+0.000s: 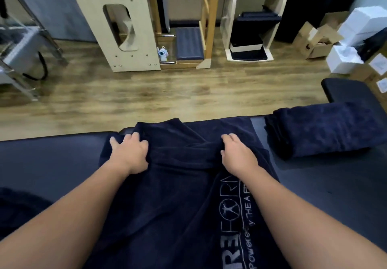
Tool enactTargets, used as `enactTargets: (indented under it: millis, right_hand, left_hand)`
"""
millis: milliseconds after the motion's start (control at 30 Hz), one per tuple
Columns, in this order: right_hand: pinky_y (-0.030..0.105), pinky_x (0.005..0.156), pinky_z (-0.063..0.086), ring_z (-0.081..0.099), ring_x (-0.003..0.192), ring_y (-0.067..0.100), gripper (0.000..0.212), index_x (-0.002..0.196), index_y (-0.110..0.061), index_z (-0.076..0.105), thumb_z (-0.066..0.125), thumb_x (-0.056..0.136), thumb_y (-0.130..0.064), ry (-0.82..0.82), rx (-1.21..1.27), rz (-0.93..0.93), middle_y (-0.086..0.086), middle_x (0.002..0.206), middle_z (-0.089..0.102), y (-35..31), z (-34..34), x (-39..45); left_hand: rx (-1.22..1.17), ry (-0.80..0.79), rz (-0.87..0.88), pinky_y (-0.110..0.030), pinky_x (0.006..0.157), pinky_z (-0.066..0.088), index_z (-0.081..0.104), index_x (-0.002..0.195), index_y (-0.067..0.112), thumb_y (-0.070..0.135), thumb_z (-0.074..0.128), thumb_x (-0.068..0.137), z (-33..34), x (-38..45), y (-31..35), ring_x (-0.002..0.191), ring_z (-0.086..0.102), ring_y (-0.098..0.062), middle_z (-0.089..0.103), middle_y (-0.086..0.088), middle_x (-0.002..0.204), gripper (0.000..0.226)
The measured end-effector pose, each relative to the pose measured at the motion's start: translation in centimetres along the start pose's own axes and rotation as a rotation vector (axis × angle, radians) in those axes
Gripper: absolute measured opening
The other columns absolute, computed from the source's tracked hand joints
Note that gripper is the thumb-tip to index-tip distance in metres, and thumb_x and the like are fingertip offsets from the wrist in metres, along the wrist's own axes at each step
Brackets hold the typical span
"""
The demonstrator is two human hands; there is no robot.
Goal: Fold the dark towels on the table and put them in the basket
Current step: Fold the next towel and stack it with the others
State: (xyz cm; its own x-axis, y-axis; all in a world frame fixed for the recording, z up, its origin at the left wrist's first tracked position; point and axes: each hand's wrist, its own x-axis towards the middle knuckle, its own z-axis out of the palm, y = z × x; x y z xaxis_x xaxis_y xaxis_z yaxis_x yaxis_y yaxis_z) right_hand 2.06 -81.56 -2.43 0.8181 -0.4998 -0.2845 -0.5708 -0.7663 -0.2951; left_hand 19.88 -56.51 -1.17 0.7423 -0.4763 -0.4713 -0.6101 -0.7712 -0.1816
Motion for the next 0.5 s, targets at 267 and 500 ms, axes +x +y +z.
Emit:
enactTargets:
  millis: [267, 500]
  right_hand:
    - [0.034, 0.072, 0.052, 0.062, 0.093, 0.03, 0.029, 0.108, -0.023, 0.066, 0.059, 0.081, -0.014, -0.181, -0.14, 0.114, 0.003, 0.106, 0.067, -2.7, -3.4, 3.7]
    - [0.043, 0.086, 0.05, 0.06, 0.106, 0.043, 0.026, 0.108, -0.01, 0.061, 0.059, 0.084, -0.021, 0.374, 0.292, 0.522, 0.019, 0.118, 0.062, 0.1, -6.1, 5.8]
  left_hand:
    - [-0.441, -0.106, 0.179, -0.033, 0.068, 0.047, 0.064, 0.08, 0.024, 0.043, 0.082, 0.076, -4.3, 1.4, -4.0, 0.08, 0.063, -0.019, 0.069, 0.003, 0.083, 0.026]
    - [-0.13, -0.254, -0.072, -0.047, 0.096, 0.039, 0.064, 0.076, 0.018, 0.035, 0.074, 0.058, -5.7, 1.3, -9.7, 0.078, 0.061, -0.017, 0.065, 0.01, 0.072, 0.027]
